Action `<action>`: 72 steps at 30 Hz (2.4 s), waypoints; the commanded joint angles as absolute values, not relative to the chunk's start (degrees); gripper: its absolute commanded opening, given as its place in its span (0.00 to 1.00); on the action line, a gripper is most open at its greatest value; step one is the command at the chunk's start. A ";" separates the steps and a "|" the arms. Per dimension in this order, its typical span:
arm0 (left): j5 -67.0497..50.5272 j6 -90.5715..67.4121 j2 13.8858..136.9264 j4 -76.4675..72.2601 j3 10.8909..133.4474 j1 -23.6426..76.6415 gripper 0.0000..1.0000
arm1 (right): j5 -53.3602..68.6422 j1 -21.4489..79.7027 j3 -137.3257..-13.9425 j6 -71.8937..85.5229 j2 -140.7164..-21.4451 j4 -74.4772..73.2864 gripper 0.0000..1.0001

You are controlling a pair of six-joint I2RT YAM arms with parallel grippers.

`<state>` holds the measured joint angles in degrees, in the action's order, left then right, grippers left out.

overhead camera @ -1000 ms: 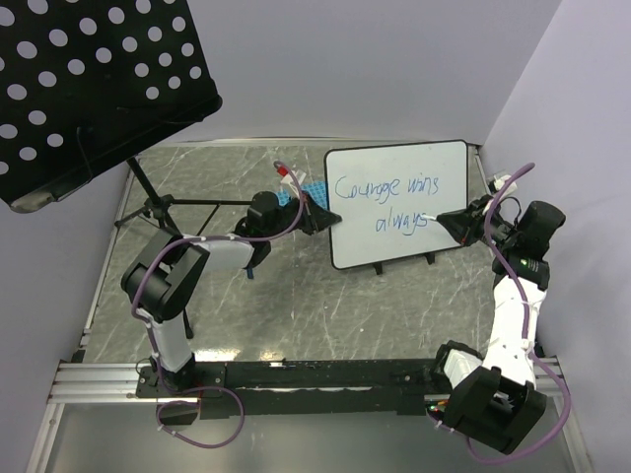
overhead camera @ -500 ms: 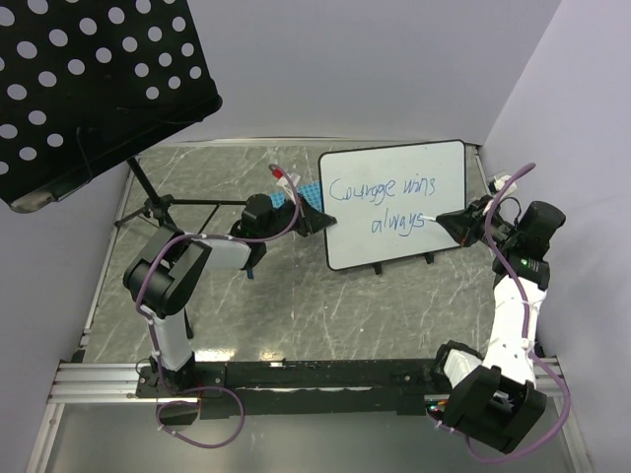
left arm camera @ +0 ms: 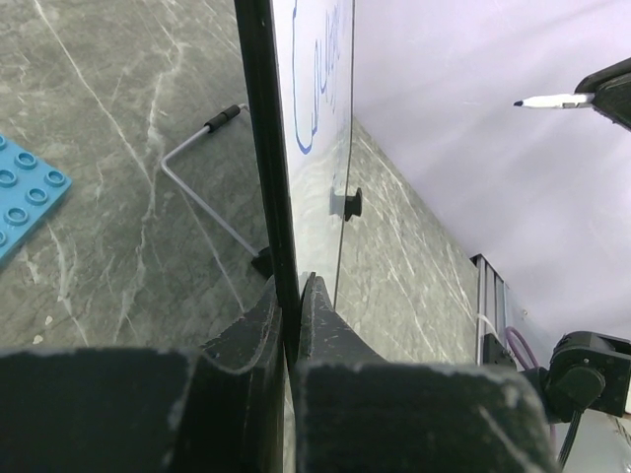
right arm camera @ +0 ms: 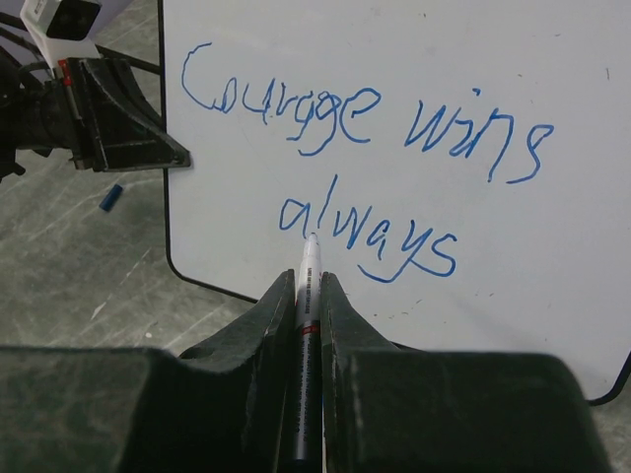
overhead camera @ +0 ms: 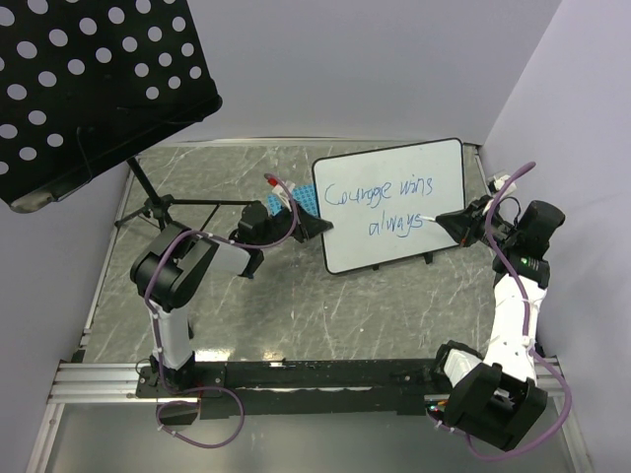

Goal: Write a sentence on the whiteboard
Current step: Put down the whiteboard on the whiteboard stand.

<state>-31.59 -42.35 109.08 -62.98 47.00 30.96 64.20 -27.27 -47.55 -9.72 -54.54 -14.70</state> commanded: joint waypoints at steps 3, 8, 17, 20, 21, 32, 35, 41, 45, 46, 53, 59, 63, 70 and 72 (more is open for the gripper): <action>-30.85 -34.10 111.01 -63.28 47.54 29.89 0.01 | 66.27 -27.69 -47.46 -10.46 -54.84 -13.80 0.00; -31.64 -32.44 108.11 -55.13 52.73 29.71 0.01 | 66.27 -27.77 -47.29 -10.55 -55.19 -13.80 0.00; -32.96 -29.53 109.94 -50.18 57.92 27.08 0.01 | 66.53 -27.77 -47.20 -11.07 -55.37 -14.06 0.00; -34.62 -30.49 111.53 -50.36 59.49 25.67 0.01 | 66.62 -27.69 -47.11 -11.34 -55.46 -14.24 0.00; -35.15 -30.85 111.88 -50.45 59.85 25.40 0.01 | 66.71 -27.77 -47.20 -11.42 -55.72 -14.50 0.00; -37.18 -33.32 113.11 -45.54 67.93 24.61 0.01 | 66.71 -27.77 -47.20 -12.13 -56.08 -14.85 0.00; -37.96 -32.87 114.69 -43.07 70.30 23.56 0.01 | 66.88 -27.77 -47.20 -12.13 -56.25 -14.94 0.00; -41.83 -33.40 118.65 -42.28 73.99 21.27 0.01 | 67.15 -27.69 -47.11 -12.13 -56.16 -14.85 0.00; -42.98 -31.82 120.49 -41.75 75.06 20.66 0.01 | 67.15 -27.77 -47.11 -12.22 -56.25 -15.12 0.00; -42.89 -31.21 120.67 -41.66 74.88 20.39 0.01 | 67.24 -27.86 -47.11 -12.22 -56.08 -15.03 0.00; -43.07 -31.29 121.99 -45.52 71.37 19.25 0.01 | 67.41 -27.86 -47.02 -12.22 -56.07 -15.03 0.00; -43.33 -32.25 122.26 -48.77 66.98 19.16 0.01 | 67.76 -27.86 -47.02 -11.87 -55.90 -14.85 0.00; -42.37 -33.49 120.68 -52.03 62.32 19.25 0.01 | 67.94 -28.13 -47.02 -11.86 -55.81 -14.85 0.00; -41.49 -34.01 120.32 -53.52 59.41 19.25 0.05 | 68.20 -28.30 -46.93 -11.95 -55.72 -14.85 0.00; -41.57 -34.71 120.41 -54.05 59.59 19.25 0.08 | 68.29 -28.48 -46.93 -11.95 -55.46 -14.85 0.00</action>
<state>-45.65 -42.94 120.29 -54.94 60.86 20.01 66.48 -27.77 -47.29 -11.42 -56.18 -15.94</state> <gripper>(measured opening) 0.059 0.181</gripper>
